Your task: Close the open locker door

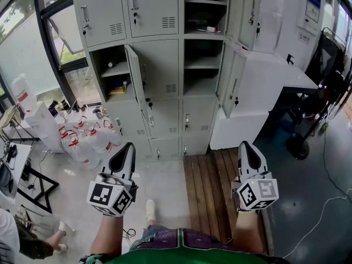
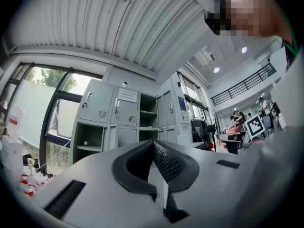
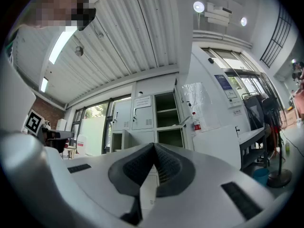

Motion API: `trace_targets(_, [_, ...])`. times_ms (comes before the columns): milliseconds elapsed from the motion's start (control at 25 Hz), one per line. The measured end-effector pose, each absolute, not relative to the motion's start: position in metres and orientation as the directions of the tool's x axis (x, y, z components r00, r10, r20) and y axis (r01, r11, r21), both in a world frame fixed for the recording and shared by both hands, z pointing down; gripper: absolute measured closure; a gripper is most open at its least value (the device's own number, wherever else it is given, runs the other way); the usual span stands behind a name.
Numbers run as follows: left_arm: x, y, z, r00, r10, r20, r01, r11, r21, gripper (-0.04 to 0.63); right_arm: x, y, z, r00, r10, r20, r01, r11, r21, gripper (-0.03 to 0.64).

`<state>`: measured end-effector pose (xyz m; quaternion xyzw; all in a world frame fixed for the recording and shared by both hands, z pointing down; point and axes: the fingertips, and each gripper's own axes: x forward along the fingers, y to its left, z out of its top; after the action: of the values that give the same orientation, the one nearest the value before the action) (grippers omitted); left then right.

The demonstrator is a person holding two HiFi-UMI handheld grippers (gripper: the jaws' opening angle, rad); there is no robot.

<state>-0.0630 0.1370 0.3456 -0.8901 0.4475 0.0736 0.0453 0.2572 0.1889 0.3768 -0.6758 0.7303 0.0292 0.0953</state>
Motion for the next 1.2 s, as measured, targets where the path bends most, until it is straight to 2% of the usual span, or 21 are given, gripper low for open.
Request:
trace_targets(520, [-0.055,0.132,0.355,0.585,-0.796,-0.157,-0.806,-0.592,-0.005,0.575,0.263,0.19,0.378,-0.072,-0.982,-0.173,-0.994,0.086,-0.074,0.612])
trace_targets(720, [-0.056,0.127,0.352,0.576,-0.804,-0.146,-0.813,-0.582,-0.001,0.575,0.251,0.192,0.372,-0.166,-0.957,-0.237,-0.98,0.187,-0.069,0.611])
trace_targets(1200, [-0.058,0.105,0.361,0.564,-0.816,-0.129,-0.821,-0.571,0.023,0.575,0.241,0.161,0.386,-0.212,-0.962,-0.169,-0.973,0.223,-0.051,0.611])
